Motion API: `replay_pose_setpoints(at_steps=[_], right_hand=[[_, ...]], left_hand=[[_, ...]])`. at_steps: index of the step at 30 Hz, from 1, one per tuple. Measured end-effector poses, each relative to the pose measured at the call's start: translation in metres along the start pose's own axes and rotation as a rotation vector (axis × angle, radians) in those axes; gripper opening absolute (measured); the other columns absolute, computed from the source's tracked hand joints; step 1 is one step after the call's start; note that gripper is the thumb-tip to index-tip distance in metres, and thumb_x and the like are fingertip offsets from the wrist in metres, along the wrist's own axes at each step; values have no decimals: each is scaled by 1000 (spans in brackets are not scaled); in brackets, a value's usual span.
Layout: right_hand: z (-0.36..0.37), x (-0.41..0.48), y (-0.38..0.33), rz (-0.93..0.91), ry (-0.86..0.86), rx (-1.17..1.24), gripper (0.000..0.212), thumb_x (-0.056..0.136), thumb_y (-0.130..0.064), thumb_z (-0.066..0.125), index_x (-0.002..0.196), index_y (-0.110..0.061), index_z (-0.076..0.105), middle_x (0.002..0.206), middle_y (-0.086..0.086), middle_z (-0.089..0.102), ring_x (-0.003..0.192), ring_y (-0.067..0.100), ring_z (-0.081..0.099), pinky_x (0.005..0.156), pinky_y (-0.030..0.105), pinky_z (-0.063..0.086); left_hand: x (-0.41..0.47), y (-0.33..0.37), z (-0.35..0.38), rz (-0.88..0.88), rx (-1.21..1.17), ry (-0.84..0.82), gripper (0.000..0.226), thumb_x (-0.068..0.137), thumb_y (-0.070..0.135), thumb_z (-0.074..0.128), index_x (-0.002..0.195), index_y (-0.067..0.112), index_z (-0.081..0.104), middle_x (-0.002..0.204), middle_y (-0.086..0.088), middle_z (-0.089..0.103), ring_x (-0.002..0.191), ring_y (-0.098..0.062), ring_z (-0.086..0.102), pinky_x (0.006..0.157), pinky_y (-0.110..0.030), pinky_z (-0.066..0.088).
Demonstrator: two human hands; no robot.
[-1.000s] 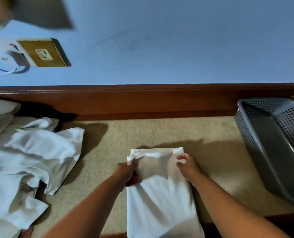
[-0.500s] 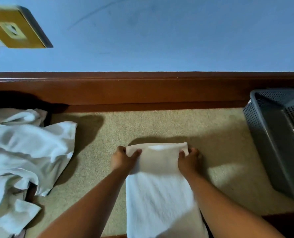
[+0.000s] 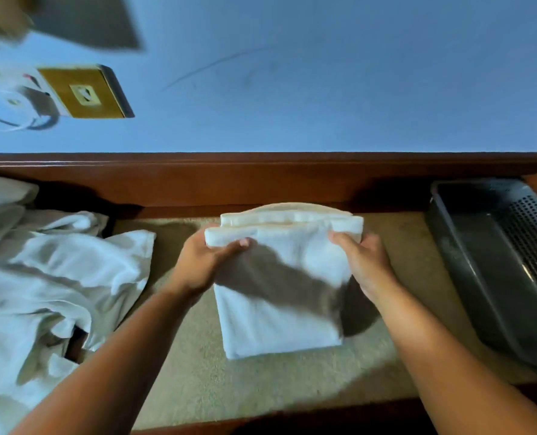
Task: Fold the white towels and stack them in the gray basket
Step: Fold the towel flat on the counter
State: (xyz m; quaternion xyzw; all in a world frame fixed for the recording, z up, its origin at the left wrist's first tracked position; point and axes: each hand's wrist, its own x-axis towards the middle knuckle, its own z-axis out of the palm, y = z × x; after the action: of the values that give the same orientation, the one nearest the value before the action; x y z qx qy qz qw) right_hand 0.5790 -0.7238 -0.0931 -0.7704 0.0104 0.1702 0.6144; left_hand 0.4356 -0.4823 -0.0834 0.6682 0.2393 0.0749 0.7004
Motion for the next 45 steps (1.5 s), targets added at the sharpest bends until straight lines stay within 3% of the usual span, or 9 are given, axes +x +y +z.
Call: replay_pose_setpoints(at_steps=[6,9,16,20,24,30,33,41,45], right_hand=[[-33,-64,-44,-924,-22,-378,16,79,-27,67,87,-13,62,83,6,60,78,20,56,68,27,43],[-35,-86,-1,-1060,36,-637,26,81,-27,66,85,-1,65,86,9,57,80,20,50,66,28,38],[-20,-116,171,-285,-632,-986,53,82,-33,67,132,-26,51,136,-8,36,122,13,49,103,24,41],[-3,-122,186,-82,-420,-730,42,88,-22,69,128,-17,57,126,-5,44,108,12,55,87,6,39],[18,-110,174,233,-180,-442,31,90,-17,71,117,-15,56,101,-5,61,87,6,59,66,8,38],[28,-97,168,396,-227,-464,26,92,-19,69,115,-6,65,96,3,71,79,13,64,61,21,45],[26,-98,164,437,-282,-448,22,91,-16,67,113,-10,67,84,-6,68,67,5,61,48,11,42],[44,-99,175,379,-88,-556,62,71,-35,87,116,-12,50,112,7,63,95,21,62,83,36,53],[51,-88,180,488,-178,-449,72,70,-42,88,123,-6,56,114,7,68,101,23,67,88,36,55]], left_hand=[[-66,49,-32,616,426,10,30,82,16,79,108,9,65,105,-6,66,94,-25,64,77,-31,50],[-91,15,-37,757,595,50,27,79,14,75,103,7,66,113,-5,60,109,-20,61,90,-26,47],[-141,-174,-46,-42,916,-116,56,81,23,78,101,58,40,121,13,48,99,-14,63,81,-35,52],[-143,-178,-36,-281,650,91,26,92,28,71,110,30,52,112,6,61,93,-5,63,70,-24,48],[-120,-163,-25,-540,504,193,40,91,48,69,109,16,54,102,1,65,88,-13,62,64,-29,43],[-99,-165,-27,-619,436,122,27,92,34,71,104,10,70,91,-5,74,82,-21,69,71,-36,57],[-103,-163,-33,-633,377,169,19,93,22,70,107,9,70,85,-4,71,71,-18,64,52,-26,45],[-96,-162,-25,-683,567,242,34,83,26,77,109,11,61,93,-3,65,78,-17,60,57,-29,43],[-87,-162,-21,-727,361,264,63,76,50,82,115,8,55,105,-8,66,90,-23,64,67,-35,52]])
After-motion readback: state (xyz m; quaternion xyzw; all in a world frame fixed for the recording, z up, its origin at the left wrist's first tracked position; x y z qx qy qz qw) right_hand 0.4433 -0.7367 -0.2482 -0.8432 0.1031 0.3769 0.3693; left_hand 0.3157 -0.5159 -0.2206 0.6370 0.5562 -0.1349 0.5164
